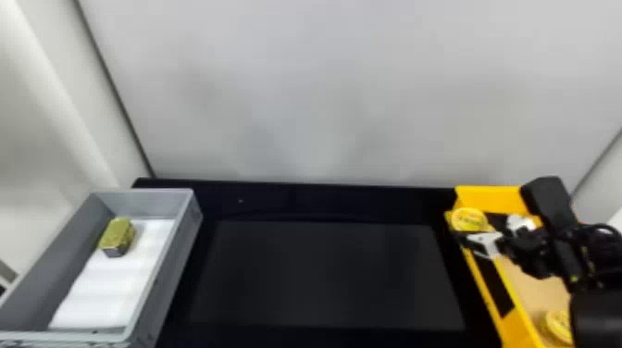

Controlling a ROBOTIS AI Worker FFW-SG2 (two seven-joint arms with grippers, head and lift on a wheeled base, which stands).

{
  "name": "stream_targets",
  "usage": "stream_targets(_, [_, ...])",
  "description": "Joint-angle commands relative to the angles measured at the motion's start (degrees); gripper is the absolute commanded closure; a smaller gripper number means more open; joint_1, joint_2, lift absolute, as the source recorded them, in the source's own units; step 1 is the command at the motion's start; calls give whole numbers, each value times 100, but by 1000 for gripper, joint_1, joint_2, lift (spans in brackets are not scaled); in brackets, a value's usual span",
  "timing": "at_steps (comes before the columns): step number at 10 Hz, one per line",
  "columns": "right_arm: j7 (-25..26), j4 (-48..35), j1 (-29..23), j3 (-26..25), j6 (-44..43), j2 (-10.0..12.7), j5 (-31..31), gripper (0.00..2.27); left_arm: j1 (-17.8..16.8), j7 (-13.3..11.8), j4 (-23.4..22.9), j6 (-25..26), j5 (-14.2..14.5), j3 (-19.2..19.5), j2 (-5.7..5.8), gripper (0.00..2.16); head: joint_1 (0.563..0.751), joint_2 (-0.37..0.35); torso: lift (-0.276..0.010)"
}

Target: Pick up the round yellow can and place it in the yellow rectangular box

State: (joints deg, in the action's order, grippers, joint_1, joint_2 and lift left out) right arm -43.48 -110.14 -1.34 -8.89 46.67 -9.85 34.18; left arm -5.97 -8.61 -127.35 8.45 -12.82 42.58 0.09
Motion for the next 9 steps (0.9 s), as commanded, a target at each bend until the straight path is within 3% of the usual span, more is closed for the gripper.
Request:
stream_targets(1, [13, -341, -68, -165, 249, 0, 284, 911, -1, -9, 0, 7, -1, 7, -24, 51, 686, 14, -55])
stream_targets(4, [-31, -605, -103, -323, 451, 0, 645, 911, -18, -27, -9, 25, -1, 7, -24, 51, 686, 14, -55])
stream_targets(9, [22, -350, -253, -1141, 424, -26, 979, 912, -10, -27, -35, 25, -1, 7, -24, 51, 686, 14, -55])
